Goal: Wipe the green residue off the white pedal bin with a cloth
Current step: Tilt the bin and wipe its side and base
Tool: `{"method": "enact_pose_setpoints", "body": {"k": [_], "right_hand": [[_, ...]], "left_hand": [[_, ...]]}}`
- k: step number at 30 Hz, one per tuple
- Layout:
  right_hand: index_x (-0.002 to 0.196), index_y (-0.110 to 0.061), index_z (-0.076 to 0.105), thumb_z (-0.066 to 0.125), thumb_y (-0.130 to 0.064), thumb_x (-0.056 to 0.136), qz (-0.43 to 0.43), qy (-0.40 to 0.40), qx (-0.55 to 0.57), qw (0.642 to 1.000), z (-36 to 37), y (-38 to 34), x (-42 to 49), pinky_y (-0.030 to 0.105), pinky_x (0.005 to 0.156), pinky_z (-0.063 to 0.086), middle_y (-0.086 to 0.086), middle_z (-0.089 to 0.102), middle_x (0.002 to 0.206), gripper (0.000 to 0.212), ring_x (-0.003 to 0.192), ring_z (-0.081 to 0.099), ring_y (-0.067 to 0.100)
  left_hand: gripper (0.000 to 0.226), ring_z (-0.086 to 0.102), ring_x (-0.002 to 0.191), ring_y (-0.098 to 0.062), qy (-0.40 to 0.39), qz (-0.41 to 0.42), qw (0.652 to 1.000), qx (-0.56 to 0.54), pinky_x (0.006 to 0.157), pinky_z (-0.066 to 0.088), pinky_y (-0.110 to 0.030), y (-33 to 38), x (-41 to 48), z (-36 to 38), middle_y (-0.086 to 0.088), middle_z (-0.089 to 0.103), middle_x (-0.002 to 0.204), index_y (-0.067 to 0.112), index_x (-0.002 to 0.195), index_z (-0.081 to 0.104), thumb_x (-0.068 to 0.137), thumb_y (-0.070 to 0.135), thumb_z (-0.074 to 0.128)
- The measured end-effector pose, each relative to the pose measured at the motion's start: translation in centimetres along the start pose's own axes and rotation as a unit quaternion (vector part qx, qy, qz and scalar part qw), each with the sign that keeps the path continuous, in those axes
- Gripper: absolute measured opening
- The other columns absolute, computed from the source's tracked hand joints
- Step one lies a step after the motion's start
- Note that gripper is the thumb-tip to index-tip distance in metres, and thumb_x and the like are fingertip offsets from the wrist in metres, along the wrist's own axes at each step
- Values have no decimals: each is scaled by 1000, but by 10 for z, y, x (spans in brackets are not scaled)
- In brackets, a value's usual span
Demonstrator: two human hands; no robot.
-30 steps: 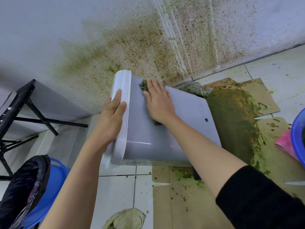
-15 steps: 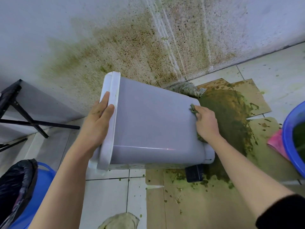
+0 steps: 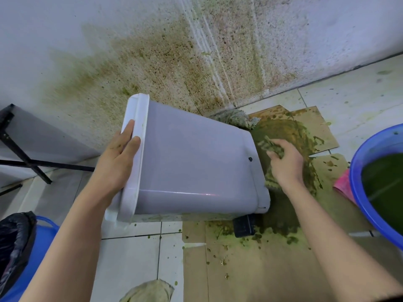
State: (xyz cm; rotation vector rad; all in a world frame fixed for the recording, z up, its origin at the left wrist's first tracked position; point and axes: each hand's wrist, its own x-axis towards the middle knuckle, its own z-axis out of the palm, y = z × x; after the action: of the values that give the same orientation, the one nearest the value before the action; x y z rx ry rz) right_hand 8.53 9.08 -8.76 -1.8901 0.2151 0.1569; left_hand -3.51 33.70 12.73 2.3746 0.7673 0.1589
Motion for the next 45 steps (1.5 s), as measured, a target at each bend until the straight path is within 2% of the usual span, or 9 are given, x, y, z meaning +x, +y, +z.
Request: {"method": "enact_pose_setpoints", "body": {"k": [6, 12, 16, 20, 24, 28, 37, 42, 45], "right_hand": [[130, -12, 62, 48, -4, 100, -85, -73, -100, 989, 57, 9, 29, 46, 88, 45, 9, 59, 129, 34, 105, 45, 28], [126, -8, 65, 47, -5, 99, -97, -35, -111, 988, 30, 44, -40, 41, 78, 46, 2, 62, 109, 33, 91, 42, 21], [124, -6, 66, 49, -2, 98, -67, -115, -133, 982, -7, 53, -77, 29, 76, 48, -4, 59, 103, 31, 93, 50, 20], [121, -18, 67, 56, -13, 98, -30, -162, 11, 986, -27, -17, -78, 17, 80, 41, -11, 62, 110, 26, 105, 57, 10], [122, -30, 66, 59, -18, 97, -136, -126, 157, 970, -17, -118, -65, 8, 85, 41, -28, 60, 111, 28, 101, 54, -15], [121, -19, 70, 58, -13, 97, -252, -131, 141, 948, 20, -188, -39, -2, 81, 37, -9, 67, 114, 28, 99, 55, -1], [112, -18, 72, 54, -7, 96, -288, -129, 86, 945, 62, -179, -41, 38, 93, 47, -3, 67, 110, 26, 108, 58, 26], [116, -26, 69, 52, -16, 99, -324, -145, 82, 931, 50, -149, -89, 31, 92, 45, -11, 67, 111, 26, 104, 58, 21], [113, -22, 71, 55, -19, 98, -301, -132, 88, 940, 51, -164, -66, 41, 89, 50, -7, 68, 108, 22, 102, 60, 23]], "left_hand": [[46, 23, 147, -1, 4, -4, 1000, -6, 124, 17, -40, -3, 4, -1, 24, 29, 157, 44, 149, 34, 104, 38, 43], [46, 22, 147, -1, 3, 2, 1000, -5, 122, 16, -34, 1, 4, 5, 19, 27, 159, 43, 149, 35, 104, 38, 43], [46, 13, 149, 2, -18, 21, 999, -38, 120, 12, -28, 13, 0, 10, 17, 22, 161, 41, 149, 35, 104, 38, 42], [47, 18, 145, 6, -42, 32, 996, -71, 122, 13, -30, 18, -5, 3, 33, 24, 152, 47, 149, 30, 103, 46, 39], [47, 32, 140, 4, -38, 15, 994, -100, 122, 21, -35, 11, -9, -9, 30, 36, 150, 48, 145, 38, 99, 55, 39], [45, 39, 139, -1, -13, 28, 994, -104, 120, 28, -41, 3, -14, 1, 25, 41, 150, 48, 145, 40, 100, 55, 37], [48, 21, 145, 6, -10, 50, 994, -92, 124, 15, -35, 11, -11, 13, 38, 27, 147, 47, 149, 33, 102, 55, 32], [48, 24, 143, 6, -8, 40, 992, -116, 124, 17, -35, 8, -11, 11, 32, 28, 150, 41, 150, 35, 103, 50, 34], [48, 24, 143, 6, -9, 44, 993, -111, 124, 16, -35, 15, -13, 13, 28, 28, 154, 40, 150, 34, 103, 49, 33]]}}
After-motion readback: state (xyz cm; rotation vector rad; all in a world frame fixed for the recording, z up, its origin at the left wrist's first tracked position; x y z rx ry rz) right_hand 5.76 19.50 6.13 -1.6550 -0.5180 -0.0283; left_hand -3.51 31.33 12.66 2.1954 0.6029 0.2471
